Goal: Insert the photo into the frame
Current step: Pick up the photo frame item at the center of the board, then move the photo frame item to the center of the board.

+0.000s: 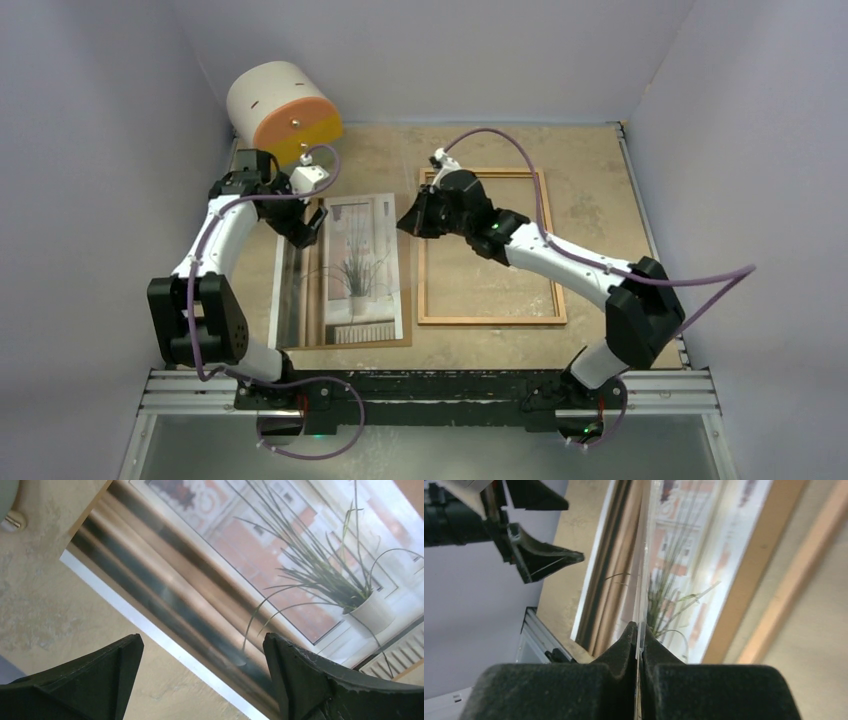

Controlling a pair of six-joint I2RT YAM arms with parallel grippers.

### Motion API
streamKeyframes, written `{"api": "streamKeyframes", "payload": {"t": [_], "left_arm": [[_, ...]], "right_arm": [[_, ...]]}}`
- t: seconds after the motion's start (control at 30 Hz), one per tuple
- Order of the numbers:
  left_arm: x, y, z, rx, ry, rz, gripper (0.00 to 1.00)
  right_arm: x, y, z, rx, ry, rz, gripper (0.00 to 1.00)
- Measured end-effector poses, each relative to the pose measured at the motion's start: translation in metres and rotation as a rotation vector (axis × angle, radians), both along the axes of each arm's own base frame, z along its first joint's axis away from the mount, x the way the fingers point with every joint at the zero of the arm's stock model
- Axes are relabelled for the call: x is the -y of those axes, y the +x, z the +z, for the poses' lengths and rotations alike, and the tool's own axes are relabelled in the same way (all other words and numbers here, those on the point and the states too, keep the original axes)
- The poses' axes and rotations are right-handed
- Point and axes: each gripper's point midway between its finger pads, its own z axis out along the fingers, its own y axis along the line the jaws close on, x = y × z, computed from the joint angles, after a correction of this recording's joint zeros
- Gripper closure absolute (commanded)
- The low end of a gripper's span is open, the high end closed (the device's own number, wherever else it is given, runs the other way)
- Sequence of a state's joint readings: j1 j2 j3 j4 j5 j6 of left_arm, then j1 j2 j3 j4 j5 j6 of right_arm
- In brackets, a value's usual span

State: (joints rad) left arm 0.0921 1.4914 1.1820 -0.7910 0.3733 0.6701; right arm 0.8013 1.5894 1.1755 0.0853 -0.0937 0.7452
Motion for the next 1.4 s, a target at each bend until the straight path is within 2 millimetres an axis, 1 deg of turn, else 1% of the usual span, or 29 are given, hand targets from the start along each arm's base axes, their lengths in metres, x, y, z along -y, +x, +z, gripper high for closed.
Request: {"api": "streamKeyframes", "payload": {"t": [0.13, 0.17, 0.2, 0.23, 0.27, 0.33, 0.4, 0.47, 0.53, 0.63, 0.77, 0.83, 0.9, 0.97, 1.03, 1.13, 1.2, 1.4], "left_arm": [[0.021, 0.003, 0.001, 0.002, -0.002, -0.029, 0.01], [0.030, 0.005, 0.001, 0.005, -0.003, -0.044, 0.01], [0.040, 0.006, 0.000, 0.007, -0.004, -0.063, 0.00], [0.052, 0.007, -0.001, 0.009, -0.006, -0.084, 0.00], [0.065, 0.008, -0.003, 0.011, -0.010, -0.111, 0.00], [0.091, 0.009, -0.006, 0.017, -0.019, -0.159, 0.00], [0.118, 0.011, -0.011, 0.027, -0.029, -0.206, 0.00], [0.142, 0.014, -0.017, 0.031, -0.026, -0.239, 0.00], [0.160, 0.019, -0.025, 0.032, -0.013, -0.259, 0.00], [0.185, 0.032, -0.041, 0.059, 0.029, -0.279, 0.00], [0.207, 0.041, -0.068, 0.062, 0.091, -0.295, 0.00], [0.212, 0.045, -0.080, 0.053, 0.111, -0.293, 0.00], [0.213, 0.048, -0.088, 0.048, 0.124, -0.282, 0.00], [0.213, 0.049, -0.090, 0.048, 0.128, -0.273, 0.00], [0.214, 0.053, -0.087, 0.061, 0.131, -0.268, 0.00], [0.221, 0.059, -0.082, 0.088, 0.122, -0.266, 0.00], [0.226, 0.059, -0.081, 0.092, 0.111, -0.266, 0.00], [0.230, 0.058, -0.089, 0.077, 0.102, -0.252, 0.00]], "right_arm": [[0.043, 0.012, 0.001, -0.015, -0.063, -0.088, 1.00], [0.061, 0.013, -0.001, -0.027, -0.091, -0.120, 1.00], [0.074, 0.014, -0.001, -0.034, -0.110, -0.147, 1.00], [0.094, 0.014, 0.001, -0.045, -0.133, -0.182, 1.00], [0.108, 0.014, 0.003, -0.047, -0.147, -0.211, 1.00], [0.145, 0.015, 0.014, -0.050, -0.165, -0.289, 1.00], [0.176, 0.015, 0.028, -0.034, -0.171, -0.365, 1.00], [0.202, 0.015, 0.039, -0.016, -0.184, -0.436, 1.00], [0.222, 0.012, 0.046, -0.011, -0.201, -0.486, 1.00], [0.238, 0.010, 0.047, -0.017, -0.223, -0.525, 1.00], [0.248, 0.009, 0.039, -0.050, -0.253, -0.540, 1.00], [0.249, 0.007, 0.036, -0.062, -0.263, -0.539, 1.00], [0.250, 0.005, 0.034, -0.067, -0.272, -0.536, 1.00], [0.250, 0.005, 0.033, -0.067, -0.278, -0.532, 1.00], [0.250, 0.004, 0.033, -0.065, -0.282, -0.529, 1.00], [0.250, 0.005, 0.033, -0.062, -0.285, -0.526, 1.00], [0.251, 0.005, 0.033, -0.060, -0.288, -0.523, 1.00], [0.251, 0.005, 0.033, -0.058, -0.291, -0.521, 1.00]]}}
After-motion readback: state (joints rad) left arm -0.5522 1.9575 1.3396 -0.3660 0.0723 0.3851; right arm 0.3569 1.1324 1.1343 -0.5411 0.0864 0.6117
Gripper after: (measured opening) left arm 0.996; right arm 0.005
